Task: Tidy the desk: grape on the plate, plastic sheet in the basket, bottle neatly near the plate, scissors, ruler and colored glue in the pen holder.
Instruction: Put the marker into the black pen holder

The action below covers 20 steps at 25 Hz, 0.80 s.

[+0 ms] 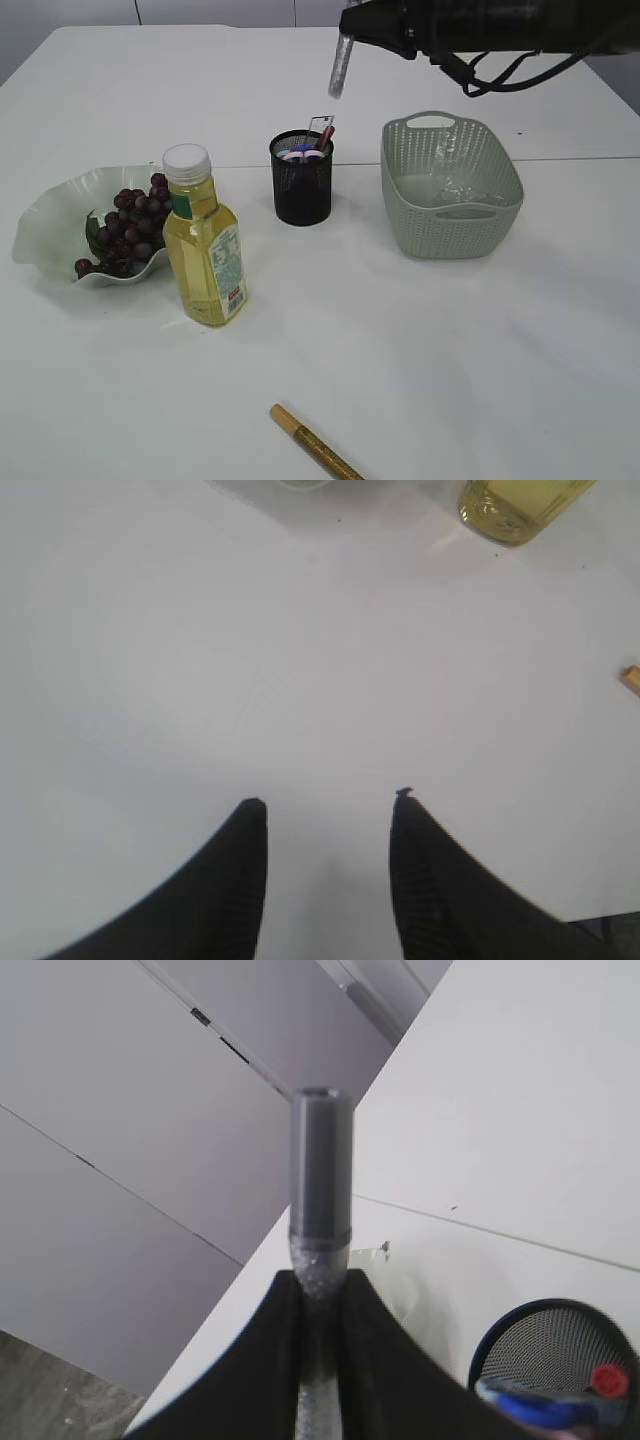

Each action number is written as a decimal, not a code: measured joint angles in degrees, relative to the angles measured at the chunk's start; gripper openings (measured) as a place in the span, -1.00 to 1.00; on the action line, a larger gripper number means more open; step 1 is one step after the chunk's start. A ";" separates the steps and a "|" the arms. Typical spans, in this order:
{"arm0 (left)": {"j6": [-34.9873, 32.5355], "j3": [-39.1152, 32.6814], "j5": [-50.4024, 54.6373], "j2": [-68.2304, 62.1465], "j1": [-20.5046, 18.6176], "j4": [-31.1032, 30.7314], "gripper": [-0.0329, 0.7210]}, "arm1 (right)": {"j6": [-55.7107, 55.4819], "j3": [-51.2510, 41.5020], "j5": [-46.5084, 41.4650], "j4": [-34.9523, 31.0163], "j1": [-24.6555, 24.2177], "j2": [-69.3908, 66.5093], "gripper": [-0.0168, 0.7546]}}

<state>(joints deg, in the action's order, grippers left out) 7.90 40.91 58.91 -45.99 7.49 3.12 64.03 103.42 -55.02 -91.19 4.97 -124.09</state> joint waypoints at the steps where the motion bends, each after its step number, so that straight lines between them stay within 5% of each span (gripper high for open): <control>1: 0.00 0.00 0.00 0.00 0.00 0.00 -0.10 | 1.48 1.40 0.12 -0.25 0.00 -1.29 -0.80; 10: 0.00 0.00 0.56 0.00 0.00 0.00 -0.10 | 10.53 15.58 0.23 -0.59 0.54 -11.69 -0.80; 20: 0.00 0.00 0.90 0.00 0.00 0.00 -0.10 | 19.73 16.98 0.31 -1.87 1.03 -14.21 -0.80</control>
<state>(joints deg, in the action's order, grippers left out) 7.90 40.91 59.81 -45.99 7.49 3.12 83.76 120.39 -54.71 -93.06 6.00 -138.30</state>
